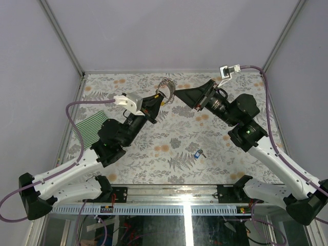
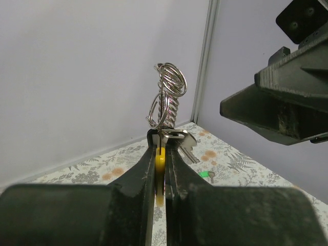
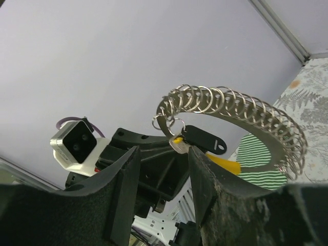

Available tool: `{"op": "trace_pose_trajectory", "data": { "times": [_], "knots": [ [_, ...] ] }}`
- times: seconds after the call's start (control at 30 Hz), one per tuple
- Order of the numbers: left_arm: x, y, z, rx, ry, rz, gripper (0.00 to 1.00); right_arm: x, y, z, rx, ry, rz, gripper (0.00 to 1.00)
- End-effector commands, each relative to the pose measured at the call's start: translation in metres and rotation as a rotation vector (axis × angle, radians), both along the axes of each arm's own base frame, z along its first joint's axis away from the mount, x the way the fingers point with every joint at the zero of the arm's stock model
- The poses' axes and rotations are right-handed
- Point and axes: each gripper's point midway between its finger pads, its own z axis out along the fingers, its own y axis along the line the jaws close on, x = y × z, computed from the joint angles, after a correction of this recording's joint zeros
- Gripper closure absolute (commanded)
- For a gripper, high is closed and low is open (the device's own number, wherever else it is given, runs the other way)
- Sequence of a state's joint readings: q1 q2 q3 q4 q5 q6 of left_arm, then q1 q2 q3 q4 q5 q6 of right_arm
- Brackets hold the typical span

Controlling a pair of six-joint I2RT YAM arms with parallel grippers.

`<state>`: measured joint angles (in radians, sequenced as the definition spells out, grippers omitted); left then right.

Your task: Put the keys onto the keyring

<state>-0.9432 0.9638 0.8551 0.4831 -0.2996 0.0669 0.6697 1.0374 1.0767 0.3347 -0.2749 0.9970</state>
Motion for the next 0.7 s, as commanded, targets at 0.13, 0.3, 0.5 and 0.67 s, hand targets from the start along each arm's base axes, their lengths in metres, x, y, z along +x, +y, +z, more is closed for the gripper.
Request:
{"op": "trace_pose_trajectory", "data": {
  "times": [0.13, 0.3, 0.5, 0.67],
  "knots": [
    [-0.007, -0.001, 0.029, -0.091, -0.025, -0.024, 1.00, -0.005, 0.006, 0.048, 0.136, -0.086, 0.023, 0.52],
    [-0.009, -0.003, 0.029, -0.087, -0.028, -0.036, 1.00, -0.004, 0.012, 0.048, 0.140, -0.080, 0.035, 0.52],
    [-0.011, -0.006, 0.029, -0.076, -0.032, -0.047, 1.00, -0.002, 0.015, 0.047, 0.148, -0.070, 0.045, 0.54],
    [-0.011, -0.006, 0.029, -0.073, -0.034, -0.048, 1.00, -0.002, 0.016, 0.049, 0.159, -0.072, 0.053, 0.57]
  ]
}}
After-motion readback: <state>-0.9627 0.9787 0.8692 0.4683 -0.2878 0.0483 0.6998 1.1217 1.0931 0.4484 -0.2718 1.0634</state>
